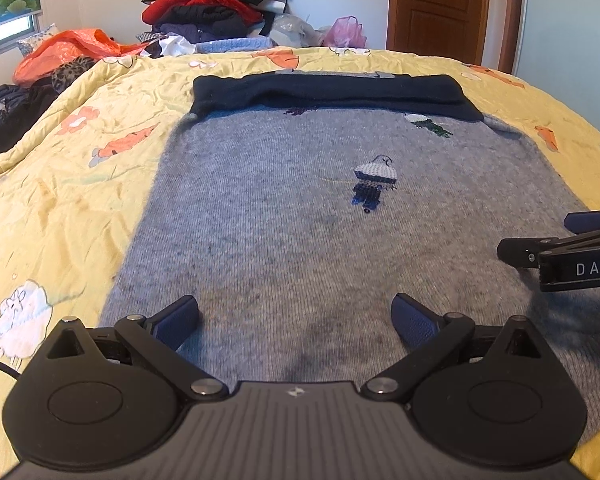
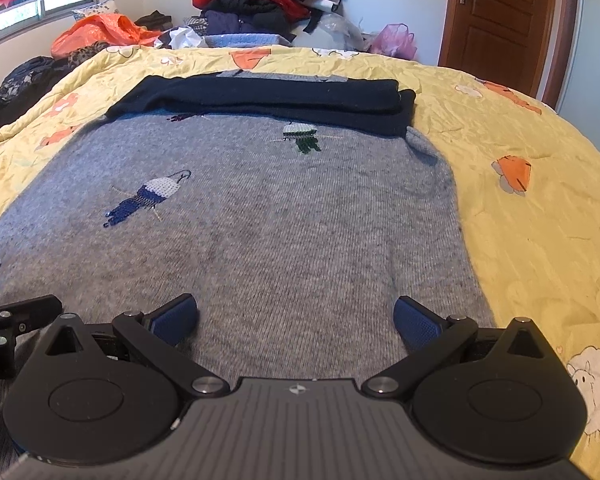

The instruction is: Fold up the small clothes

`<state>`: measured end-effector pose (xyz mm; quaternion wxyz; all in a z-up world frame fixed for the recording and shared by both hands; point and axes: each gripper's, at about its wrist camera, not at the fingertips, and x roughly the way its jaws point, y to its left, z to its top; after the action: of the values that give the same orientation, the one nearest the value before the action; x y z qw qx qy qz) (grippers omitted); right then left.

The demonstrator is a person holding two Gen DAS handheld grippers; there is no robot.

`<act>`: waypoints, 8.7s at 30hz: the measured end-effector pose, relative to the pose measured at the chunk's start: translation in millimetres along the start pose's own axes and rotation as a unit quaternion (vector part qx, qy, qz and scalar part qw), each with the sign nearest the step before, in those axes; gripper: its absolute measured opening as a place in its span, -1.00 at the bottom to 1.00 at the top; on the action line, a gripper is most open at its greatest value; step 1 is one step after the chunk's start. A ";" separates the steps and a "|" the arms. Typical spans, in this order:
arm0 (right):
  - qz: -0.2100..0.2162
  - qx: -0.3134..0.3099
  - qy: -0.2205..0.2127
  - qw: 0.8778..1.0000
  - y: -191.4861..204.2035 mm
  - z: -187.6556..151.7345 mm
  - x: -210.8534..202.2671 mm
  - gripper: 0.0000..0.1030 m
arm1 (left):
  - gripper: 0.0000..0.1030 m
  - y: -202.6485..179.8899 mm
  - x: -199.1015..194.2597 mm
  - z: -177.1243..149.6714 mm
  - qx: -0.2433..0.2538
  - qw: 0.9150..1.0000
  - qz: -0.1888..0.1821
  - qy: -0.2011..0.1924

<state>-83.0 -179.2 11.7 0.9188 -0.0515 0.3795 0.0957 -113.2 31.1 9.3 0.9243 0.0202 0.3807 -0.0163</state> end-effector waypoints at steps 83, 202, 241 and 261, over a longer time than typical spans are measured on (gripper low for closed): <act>0.038 -0.001 -0.001 0.999 -19.2 -35.8 -44.0 0.99 | 1.00 -2.1 -46.0 -37.5 -0.014 1.000 0.017 0.019; 0.179 0.269 -0.063 0.944 -225.7 227.6 203.6 0.44 | 0.87 194.7 207.4 304.0 -0.289 0.953 -0.070 -0.060; 0.268 0.359 -0.037 0.893 -197.2 88.3 45.5 -0.77 | -0.93 155.2 65.9 118.0 -0.349 0.924 -0.151 0.038; 0.247 0.413 -0.025 0.877 -180.0 48.0 77.7 0.32 | 0.82 132.5 53.7 36.2 -0.449 0.882 -0.143 -0.034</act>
<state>42.7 -336.3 -5.4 0.8124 0.4298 0.3622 0.1551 -43.6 160.8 0.4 0.8347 -0.4518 0.3140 0.0234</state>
